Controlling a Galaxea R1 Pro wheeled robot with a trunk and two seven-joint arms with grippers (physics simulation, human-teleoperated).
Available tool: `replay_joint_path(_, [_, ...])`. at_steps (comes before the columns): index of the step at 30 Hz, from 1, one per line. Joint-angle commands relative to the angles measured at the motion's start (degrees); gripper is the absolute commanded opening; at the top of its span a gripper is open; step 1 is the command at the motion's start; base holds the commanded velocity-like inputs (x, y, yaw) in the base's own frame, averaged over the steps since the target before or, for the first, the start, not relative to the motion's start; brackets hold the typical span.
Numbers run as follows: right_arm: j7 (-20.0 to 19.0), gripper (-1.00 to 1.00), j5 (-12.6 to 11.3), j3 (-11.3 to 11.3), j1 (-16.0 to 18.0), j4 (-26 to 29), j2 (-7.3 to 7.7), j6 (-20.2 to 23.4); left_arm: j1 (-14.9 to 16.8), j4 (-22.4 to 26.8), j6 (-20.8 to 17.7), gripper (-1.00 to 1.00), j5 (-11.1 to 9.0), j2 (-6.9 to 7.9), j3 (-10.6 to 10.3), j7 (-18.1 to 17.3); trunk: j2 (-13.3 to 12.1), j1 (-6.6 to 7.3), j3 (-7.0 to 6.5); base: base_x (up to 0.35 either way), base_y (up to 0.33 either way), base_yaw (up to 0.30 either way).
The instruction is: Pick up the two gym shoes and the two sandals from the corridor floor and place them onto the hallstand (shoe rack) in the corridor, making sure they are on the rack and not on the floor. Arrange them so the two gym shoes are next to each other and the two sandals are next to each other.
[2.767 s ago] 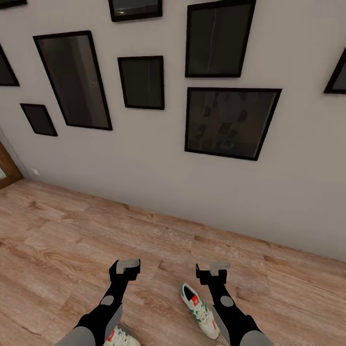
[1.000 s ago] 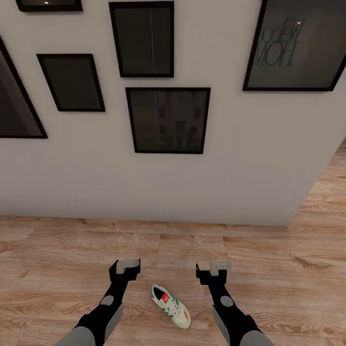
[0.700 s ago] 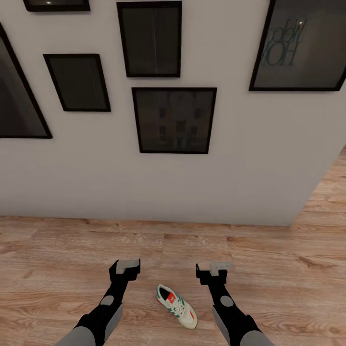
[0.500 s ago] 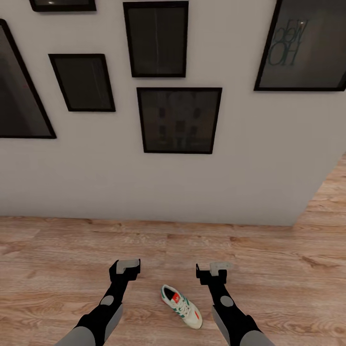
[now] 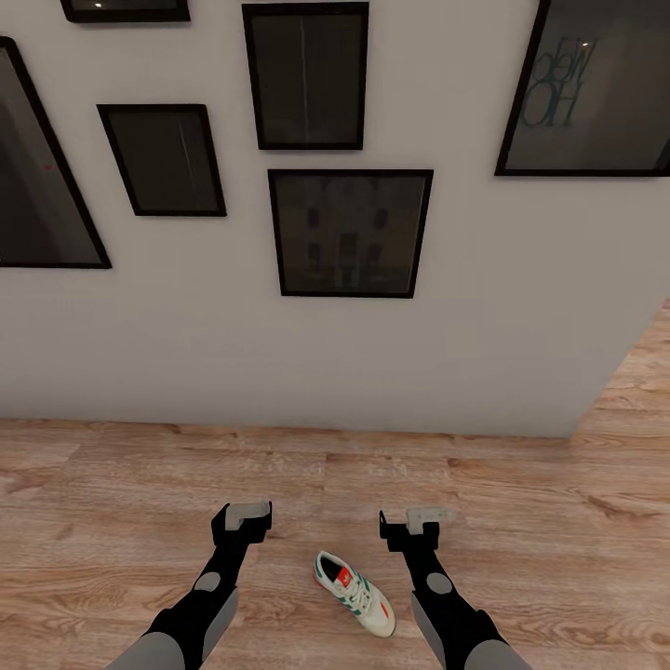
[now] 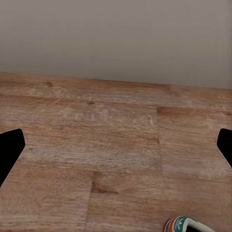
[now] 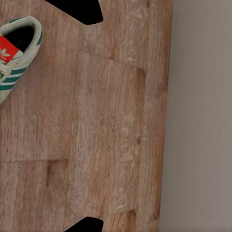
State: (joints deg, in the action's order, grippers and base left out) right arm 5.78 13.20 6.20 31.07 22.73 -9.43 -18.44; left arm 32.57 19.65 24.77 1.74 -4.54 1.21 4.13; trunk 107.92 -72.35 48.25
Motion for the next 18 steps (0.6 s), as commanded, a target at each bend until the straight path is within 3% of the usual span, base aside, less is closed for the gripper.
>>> replay_joint_path(1, [0.1, 1.0, 0.6, 0.4, 0.0, -0.1, -0.06, -0.2, 0.0, -0.1, 0.2, 1.0, 0.2, -0.03, 0.1, 0.2, 0.0, 0.01, 0.05, 0.0, 0.004, 0.0])
replay_joint_path(11, [0.1, 1.0, 0.6, 0.4, 0.0, -0.1, -0.06, -0.2, 0.0, -0.1, 0.2, 1.0, 0.2, 0.0, 0.1, 0.2, 0.0, 0.01, 0.05, 0.0, 0.007, 0.0])
replay_joint_path(18, [0.1, 1.0, 0.6, 0.4, 0.0, -0.1, -0.06, -0.2, 0.0, -0.1, 0.2, 1.0, 0.1, 0.04, 0.0, 0.2, 0.0, 0.01, 0.05, 0.0, 0.172, 0.0])
